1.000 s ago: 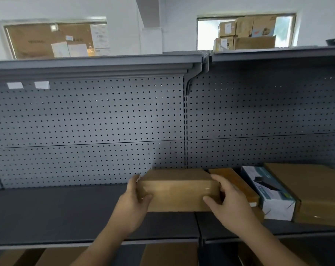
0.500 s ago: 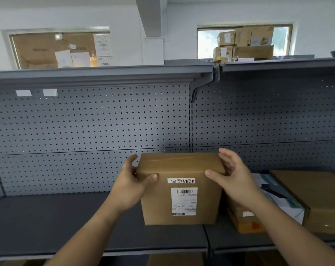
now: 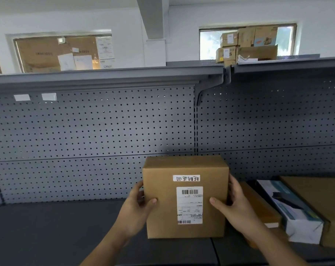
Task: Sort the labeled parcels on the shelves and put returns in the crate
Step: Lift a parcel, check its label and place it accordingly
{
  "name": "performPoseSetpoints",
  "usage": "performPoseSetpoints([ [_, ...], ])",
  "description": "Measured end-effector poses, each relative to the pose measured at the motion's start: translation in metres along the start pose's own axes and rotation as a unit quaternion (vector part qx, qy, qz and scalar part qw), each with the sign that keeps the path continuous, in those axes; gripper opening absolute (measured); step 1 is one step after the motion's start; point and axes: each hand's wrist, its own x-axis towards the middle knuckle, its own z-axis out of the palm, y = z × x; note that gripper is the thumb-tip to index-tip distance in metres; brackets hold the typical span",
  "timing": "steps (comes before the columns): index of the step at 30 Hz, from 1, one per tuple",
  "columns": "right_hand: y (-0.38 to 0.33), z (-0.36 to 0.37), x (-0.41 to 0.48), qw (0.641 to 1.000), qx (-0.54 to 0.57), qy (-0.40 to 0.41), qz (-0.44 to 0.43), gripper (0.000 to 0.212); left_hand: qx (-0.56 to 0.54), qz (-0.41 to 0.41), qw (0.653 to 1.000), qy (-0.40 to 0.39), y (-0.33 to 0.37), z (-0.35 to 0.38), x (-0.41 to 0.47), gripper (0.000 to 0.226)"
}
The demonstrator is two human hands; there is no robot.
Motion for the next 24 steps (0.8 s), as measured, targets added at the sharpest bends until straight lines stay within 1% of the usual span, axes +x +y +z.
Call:
performPoseSetpoints([
  [6,0.001,-0.008,0.008,0.999,-0.016,-0.039,0.019,0.101,-0.008,-0.006,1.0,-0.003,-0.002,0.001,0.007,0.051],
  [11,-0.012,-0.013,0.013,0.999,-0.016,-0.04,-0.011,0.089,-0.027,-0.014,0.999,-0.013,-0.004,0.0,0.01,0.048],
  [14,-0.026,-0.016,0.018,0.998,-0.027,-0.048,-0.04,0.082,-0.04,-0.017,0.998,-0.035,-0.002,-0.001,0.009,0.044],
  [16,-0.036,-0.02,0.023,0.996,-0.041,-0.055,-0.05,0.079,-0.033,-0.005,0.999,-0.033,0.003,-0.002,0.009,0.051],
  [18,-0.046,-0.025,0.029,0.994,-0.069,-0.061,-0.064,0.076,-0.048,0.006,0.999,-0.005,0.01,-0.005,0.01,0.069],
  [20,-0.059,-0.03,0.034,0.989,-0.098,-0.067,-0.084,0.071,-0.044,0.028,0.998,0.04,0.019,-0.012,0.012,0.088],
  [22,-0.072,-0.033,0.04,0.984,-0.122,-0.079,-0.103,0.068,-0.018,0.076,0.995,0.056,0.033,-0.019,0.016,0.093],
  [24,-0.086,-0.034,0.047,0.976,-0.152,-0.101,-0.115,0.066,0.011,0.126,0.992,0.029,0.054,-0.023,0.019,0.089],
])
